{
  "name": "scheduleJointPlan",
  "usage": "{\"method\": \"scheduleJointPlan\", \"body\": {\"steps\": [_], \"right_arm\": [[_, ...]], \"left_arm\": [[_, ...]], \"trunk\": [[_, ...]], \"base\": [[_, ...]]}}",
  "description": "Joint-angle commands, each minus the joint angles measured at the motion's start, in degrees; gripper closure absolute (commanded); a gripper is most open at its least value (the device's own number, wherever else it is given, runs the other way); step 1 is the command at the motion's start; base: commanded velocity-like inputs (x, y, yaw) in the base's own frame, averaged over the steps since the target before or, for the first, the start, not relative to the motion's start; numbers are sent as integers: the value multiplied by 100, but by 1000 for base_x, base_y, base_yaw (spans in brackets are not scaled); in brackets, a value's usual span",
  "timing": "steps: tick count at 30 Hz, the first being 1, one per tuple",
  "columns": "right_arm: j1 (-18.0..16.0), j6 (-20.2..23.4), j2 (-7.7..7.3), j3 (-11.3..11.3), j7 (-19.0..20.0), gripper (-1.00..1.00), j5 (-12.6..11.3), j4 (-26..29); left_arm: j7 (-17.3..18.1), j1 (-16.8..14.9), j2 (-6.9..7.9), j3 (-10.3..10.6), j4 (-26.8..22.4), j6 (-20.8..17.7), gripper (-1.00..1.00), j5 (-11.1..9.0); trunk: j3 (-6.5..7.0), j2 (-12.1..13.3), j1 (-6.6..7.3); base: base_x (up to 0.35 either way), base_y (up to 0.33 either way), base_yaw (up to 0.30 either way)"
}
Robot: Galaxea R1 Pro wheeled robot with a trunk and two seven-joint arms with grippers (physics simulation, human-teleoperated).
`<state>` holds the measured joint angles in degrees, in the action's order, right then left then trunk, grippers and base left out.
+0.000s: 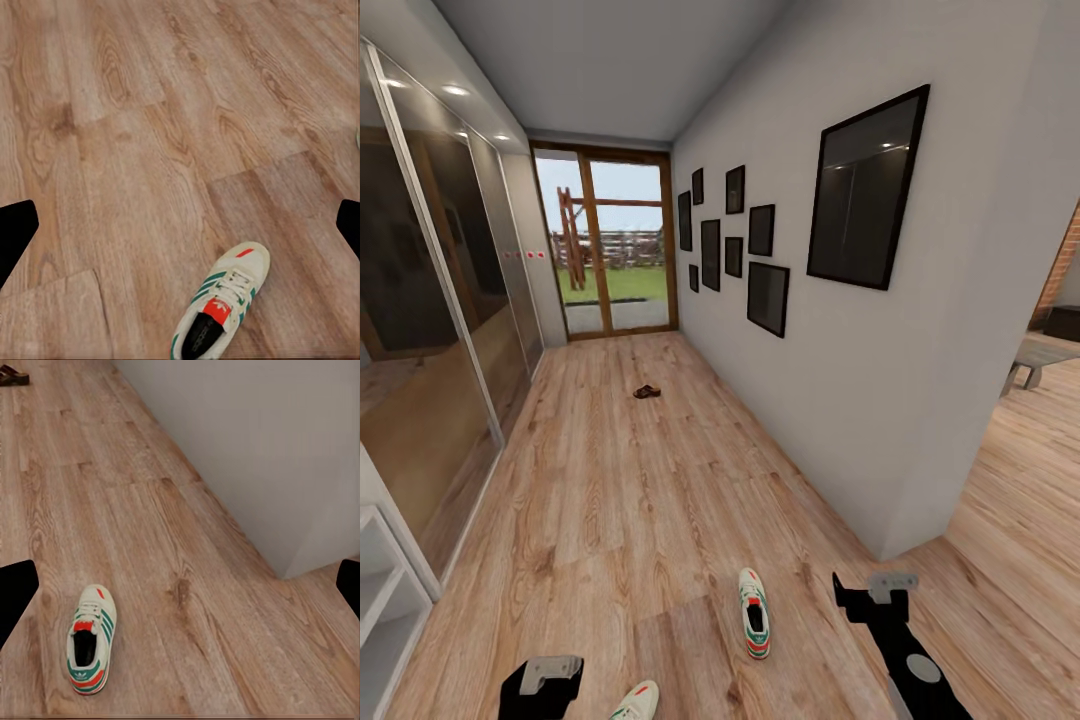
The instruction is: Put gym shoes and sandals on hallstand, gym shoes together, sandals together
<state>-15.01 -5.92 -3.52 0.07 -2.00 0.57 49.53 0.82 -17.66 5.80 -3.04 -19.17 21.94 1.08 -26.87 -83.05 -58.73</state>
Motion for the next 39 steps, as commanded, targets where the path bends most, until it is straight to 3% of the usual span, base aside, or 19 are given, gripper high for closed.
{"method": "scheduleJointPlan", "body": {"steps": [1,11,22,27,33,39], "right_arm": [[-7,-7,-1,-9,-19,-100,9,-10],[-19,27,-6,4,-20,-100,-4,-26],[-19,33,-8,33,-34,-100,-15,16],[-19,65,-8,36,-40,-100,-20,227],[-19,532,-8,30,-45,-100,-8,847],[-28,1566,-6,35,-46,-100,-18,1546]], "left_arm": [[10,-7,-2,-21,13,21,-100,31],[14,-35,3,-35,35,0,-100,356],[57,-45,-23,-31,4,-15,-100,388],[306,-91,-13,-31,-15,-115,-100,447],[653,-311,9,-29,-19,-652,-100,509],[753,-640,29,-25,-21,-1057,-100,703]], "trunk": [[-6,-3,0],[-6,-3,0],[-203,-444,-241],[-293,-645,-351],[-401,-886,-483],[-509,-1126,-615]], "base": [[0,0,0],[0,0,0],[0,0,0],[0,0,0],[0,0,0],[0,0,0]]}}
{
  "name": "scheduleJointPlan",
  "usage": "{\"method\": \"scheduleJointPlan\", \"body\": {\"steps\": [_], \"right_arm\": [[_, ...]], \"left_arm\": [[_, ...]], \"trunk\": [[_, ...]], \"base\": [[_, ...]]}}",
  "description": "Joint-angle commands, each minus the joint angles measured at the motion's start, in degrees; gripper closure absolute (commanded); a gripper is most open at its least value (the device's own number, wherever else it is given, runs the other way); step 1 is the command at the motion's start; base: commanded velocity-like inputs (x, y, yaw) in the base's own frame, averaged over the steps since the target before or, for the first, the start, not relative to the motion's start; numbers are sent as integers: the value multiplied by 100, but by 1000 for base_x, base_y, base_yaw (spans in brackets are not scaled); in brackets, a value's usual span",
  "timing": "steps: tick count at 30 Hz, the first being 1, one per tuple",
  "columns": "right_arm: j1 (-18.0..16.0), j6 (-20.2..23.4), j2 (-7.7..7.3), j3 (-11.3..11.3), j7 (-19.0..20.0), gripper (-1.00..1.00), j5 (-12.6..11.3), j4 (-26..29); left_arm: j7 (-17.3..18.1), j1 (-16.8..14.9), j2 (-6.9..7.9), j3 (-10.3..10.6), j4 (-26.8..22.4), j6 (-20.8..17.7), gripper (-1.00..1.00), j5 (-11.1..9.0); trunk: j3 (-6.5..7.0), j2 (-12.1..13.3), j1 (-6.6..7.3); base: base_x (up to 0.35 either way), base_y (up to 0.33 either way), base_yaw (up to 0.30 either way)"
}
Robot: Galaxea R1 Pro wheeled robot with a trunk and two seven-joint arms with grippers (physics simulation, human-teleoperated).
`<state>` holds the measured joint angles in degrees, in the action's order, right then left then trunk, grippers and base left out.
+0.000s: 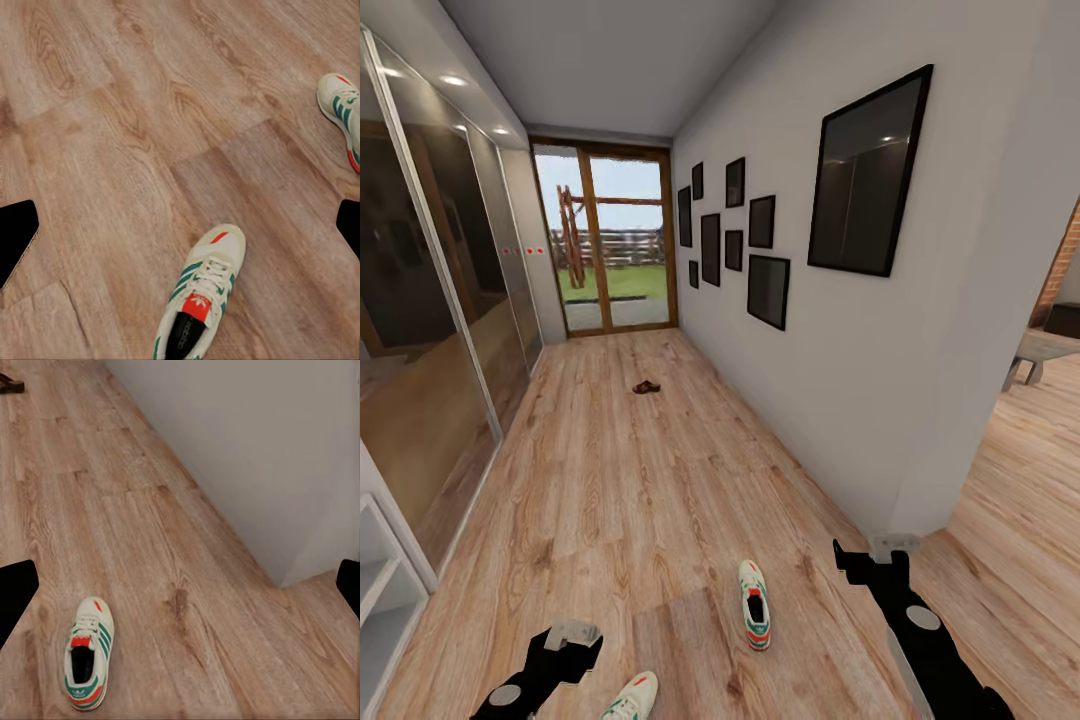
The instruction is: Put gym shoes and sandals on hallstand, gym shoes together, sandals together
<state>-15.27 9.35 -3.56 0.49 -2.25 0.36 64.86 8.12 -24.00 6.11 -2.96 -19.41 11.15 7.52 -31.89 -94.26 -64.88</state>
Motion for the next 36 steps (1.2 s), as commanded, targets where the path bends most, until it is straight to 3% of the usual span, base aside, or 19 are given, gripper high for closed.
{"method": "scheduleJointPlan", "body": {"steps": [1,6,10,21,36], "right_arm": [[-5,282,-1,-6,-21,-100,2,262],[-9,730,-2,-5,-21,-100,-9,870],[-7,849,-2,-20,-17,-100,-4,1045],[-2,916,-1,-28,-14,-100,15,1115],[-2,920,-4,-14,-21,-100,17,1113]], "left_arm": [[32,-79,0,-35,6,-27,-100,158],[51,-168,2,-43,56,-89,-100,380],[51,-162,-6,-47,78,-70,-100,436],[51,-145,20,-94,86,-86,-100,436],[49,-140,36,-91,87,-43,-100,456]], "trunk": [[-25,-45,-22],[-115,-245,-132],[-186,-406,-220],[-387,-847,-462],[-781,-1448,-791]], "base": [[0,0,0],[0,0,0],[0,0,0],[0,0,0],[0,0,0]]}}
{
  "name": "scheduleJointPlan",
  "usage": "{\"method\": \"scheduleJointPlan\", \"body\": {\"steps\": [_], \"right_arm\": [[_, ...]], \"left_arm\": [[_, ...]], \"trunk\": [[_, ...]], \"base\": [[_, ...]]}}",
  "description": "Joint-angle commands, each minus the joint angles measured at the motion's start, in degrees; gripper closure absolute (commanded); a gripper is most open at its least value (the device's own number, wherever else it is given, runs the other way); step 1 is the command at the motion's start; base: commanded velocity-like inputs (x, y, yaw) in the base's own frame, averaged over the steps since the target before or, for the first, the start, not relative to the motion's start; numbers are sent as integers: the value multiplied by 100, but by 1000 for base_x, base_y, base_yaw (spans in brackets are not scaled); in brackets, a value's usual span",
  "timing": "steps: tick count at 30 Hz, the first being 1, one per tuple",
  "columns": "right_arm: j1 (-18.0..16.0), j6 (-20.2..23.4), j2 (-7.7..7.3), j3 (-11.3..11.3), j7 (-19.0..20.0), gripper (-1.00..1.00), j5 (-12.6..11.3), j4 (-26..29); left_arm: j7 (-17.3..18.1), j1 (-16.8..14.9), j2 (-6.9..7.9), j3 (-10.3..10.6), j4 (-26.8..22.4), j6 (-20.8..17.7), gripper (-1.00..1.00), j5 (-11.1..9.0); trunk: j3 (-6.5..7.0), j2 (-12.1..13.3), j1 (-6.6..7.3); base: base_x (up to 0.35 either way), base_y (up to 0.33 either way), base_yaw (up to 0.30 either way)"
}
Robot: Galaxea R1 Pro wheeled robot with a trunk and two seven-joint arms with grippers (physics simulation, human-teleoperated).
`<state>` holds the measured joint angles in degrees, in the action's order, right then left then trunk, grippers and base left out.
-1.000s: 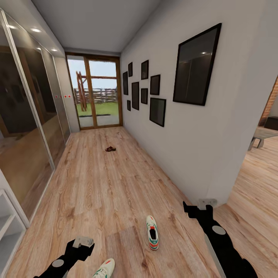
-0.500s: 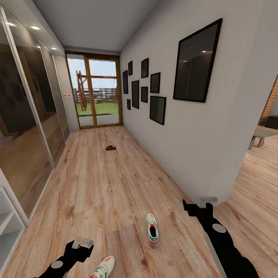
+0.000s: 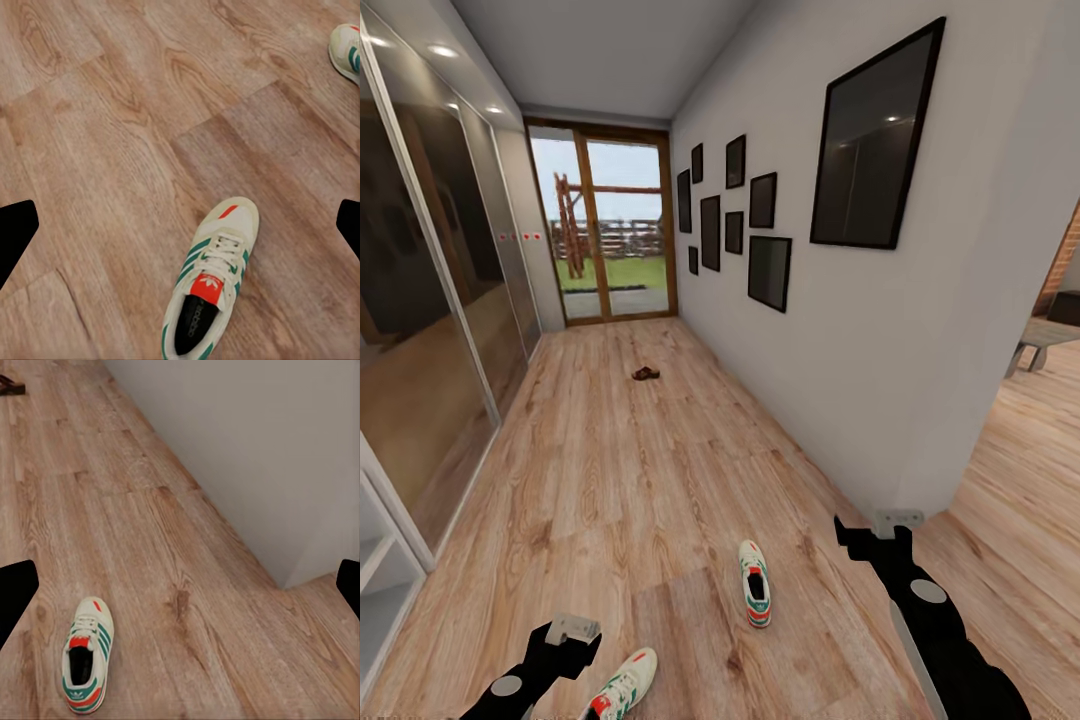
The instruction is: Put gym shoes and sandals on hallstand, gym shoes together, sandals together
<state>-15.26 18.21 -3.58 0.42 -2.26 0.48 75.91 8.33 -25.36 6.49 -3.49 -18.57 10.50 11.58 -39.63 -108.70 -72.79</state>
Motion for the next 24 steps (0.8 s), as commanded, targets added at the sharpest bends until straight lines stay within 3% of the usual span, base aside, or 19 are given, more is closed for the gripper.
{"method": "scheduleJointPlan", "body": {"steps": [1,24], "right_arm": [[-3,33,-2,-6,-20,-100,5,8],[-3,33,4,-6,-20,-100,5,3]], "left_arm": [[28,-4,-1,-38,2,22,-100,54],[28,-4,-1,-30,2,28,-100,73]], "trunk": [[-33,-44,-22],[-533,-967,-527]], "base": [[0,0,0],[0,0,10]]}}
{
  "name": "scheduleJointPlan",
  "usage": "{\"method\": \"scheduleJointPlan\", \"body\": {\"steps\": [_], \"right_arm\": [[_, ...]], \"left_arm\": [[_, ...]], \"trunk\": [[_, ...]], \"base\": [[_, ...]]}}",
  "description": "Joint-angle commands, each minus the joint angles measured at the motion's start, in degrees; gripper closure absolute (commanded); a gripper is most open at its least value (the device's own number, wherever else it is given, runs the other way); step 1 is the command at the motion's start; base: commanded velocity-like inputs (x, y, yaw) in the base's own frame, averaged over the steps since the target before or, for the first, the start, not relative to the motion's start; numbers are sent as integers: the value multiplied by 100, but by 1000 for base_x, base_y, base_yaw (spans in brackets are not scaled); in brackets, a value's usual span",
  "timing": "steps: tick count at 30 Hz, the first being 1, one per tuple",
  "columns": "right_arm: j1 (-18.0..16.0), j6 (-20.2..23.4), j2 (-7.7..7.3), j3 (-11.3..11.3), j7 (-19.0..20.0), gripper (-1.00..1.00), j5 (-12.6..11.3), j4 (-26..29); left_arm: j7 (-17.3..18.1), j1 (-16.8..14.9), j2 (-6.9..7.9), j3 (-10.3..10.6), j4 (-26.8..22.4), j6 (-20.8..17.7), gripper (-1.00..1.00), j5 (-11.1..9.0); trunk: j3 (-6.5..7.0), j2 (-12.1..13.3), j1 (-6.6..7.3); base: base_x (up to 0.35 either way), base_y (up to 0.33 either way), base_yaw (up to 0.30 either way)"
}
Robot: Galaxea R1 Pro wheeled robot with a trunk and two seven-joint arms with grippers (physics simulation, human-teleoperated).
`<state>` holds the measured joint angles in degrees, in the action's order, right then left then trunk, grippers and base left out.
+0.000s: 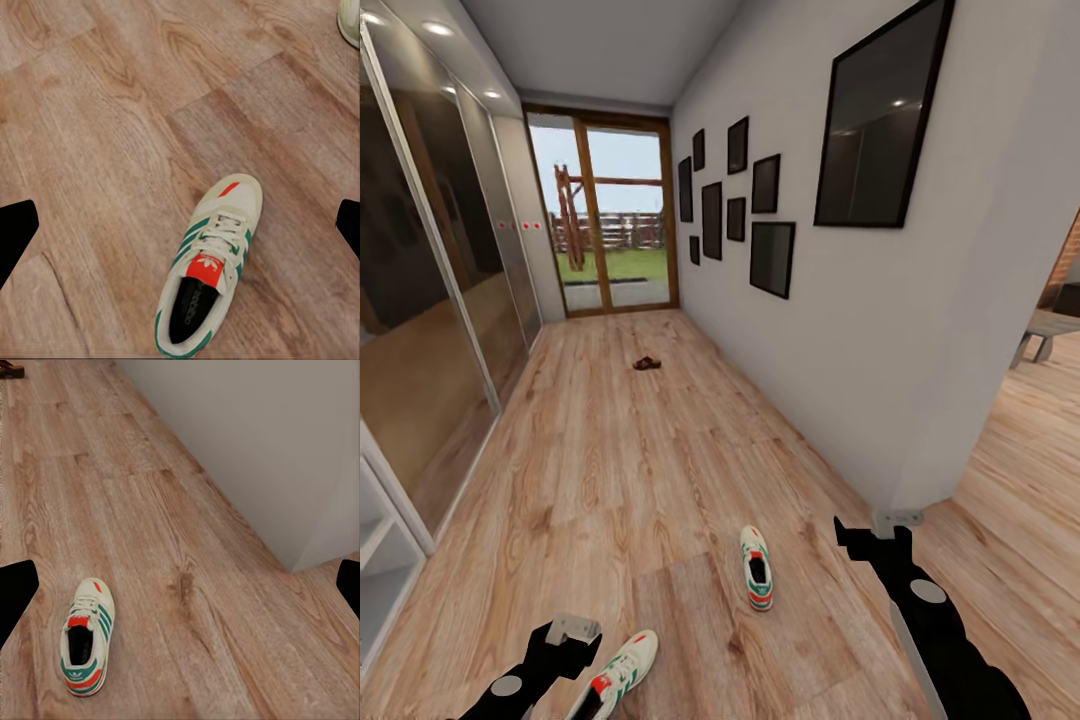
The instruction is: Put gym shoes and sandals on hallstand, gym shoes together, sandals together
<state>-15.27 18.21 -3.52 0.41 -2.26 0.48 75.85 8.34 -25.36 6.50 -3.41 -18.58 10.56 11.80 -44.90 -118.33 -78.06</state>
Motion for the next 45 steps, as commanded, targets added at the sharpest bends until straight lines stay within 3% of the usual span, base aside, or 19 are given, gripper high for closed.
{"method": "scheduleJointPlan", "body": {"steps": [1,20,26,30,45], "right_arm": [[-2,34,-2,-6,-20,-100,5,9],[-2,34,-7,-6,-20,-100,5,9],[-2,34,-8,-6,-20,-100,5,9],[-2,34,-5,-6,-20,-100,5,9],[-2,34,-2,-6,-22,-100,5,9]], "left_arm": [[28,-4,-2,-37,3,22,-100,50],[34,-1,0,-12,5,29,-100,59],[36,-5,20,13,11,261,-100,116],[38,-8,81,18,12,646,-100,245],[44,-12,89,24,12,749,-100,305]], "trunk": [[-28,-44,-22],[-446,-806,-439],[-554,-1047,-571],[-626,-1207,-659],[-982,-1809,-988]], "base": [[0,0,116],[0,0,122],[0,0,4],[0,0,0],[0,0,0]]}}
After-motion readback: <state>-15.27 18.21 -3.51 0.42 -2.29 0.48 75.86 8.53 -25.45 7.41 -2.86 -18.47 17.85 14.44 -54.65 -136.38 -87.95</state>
